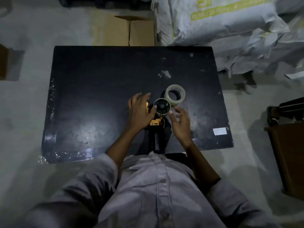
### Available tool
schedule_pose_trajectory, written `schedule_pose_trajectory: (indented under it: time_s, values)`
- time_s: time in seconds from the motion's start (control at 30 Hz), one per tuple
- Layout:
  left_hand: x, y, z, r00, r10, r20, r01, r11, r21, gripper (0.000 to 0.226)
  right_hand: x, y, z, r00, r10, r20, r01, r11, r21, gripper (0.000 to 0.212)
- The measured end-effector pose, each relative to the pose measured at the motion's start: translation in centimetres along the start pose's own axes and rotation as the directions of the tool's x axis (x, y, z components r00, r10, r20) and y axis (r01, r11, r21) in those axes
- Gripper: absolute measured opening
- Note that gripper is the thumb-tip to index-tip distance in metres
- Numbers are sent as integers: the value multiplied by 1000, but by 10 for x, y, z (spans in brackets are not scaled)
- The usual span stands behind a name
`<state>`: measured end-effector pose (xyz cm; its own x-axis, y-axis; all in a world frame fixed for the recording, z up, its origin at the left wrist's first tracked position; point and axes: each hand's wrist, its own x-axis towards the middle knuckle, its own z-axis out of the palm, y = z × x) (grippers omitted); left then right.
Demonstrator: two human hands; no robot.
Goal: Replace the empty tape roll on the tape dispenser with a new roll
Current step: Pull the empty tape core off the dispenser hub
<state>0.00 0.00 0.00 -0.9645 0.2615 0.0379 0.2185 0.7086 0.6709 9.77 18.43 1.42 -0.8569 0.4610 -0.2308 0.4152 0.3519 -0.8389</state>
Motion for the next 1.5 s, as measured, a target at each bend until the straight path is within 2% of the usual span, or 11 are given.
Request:
schedule_pose_trajectory:
  time_s: [0.03,0.17,0.3,0.37,0.5,0.7,0.8,0.93,1.1,1.27,1.5]
  values:
    - [15,2,7,996,53,73,-57,997,61,67,4,1,2,999,38,-8,-38,999,27,44]
    - [65,8,33,941,-7,339,-103,947,303,55,17,-3,7,990,141,28,-141,990,1,38]
    - [67,0,55,881,-98,463,-60,948,314,44,22,1,11,983,164,85,-163,986,-19,28]
    - [59,-4,58,885,-142,443,23,964,265,41,24,4,12,972,199,122,-207,977,53,5]
    - [43,-19,63,903,-127,410,49,979,196,32,30,7,16,927,285,244,-338,917,212,9]
    - [45,-29,61,895,-165,415,128,985,117,14,48,12,20,908,301,292,-376,893,248,19]
    - [43,-27,58,890,-161,427,121,985,120,16,54,11,22,911,303,280,-378,885,273,17]
    - [43,-17,52,886,-155,438,100,984,146,25,60,21,26,909,325,259,-388,888,245,29]
    - [55,-16,57,857,-249,452,235,968,87,28,68,29,27,913,343,221,-395,879,268,35]
    - [51,0,58,881,-344,325,336,938,81,33,76,32,25,895,388,219,-439,852,284,33]
    - [50,3,52,868,-419,267,427,904,31,25,82,25,23,872,443,206,-489,801,345,37]
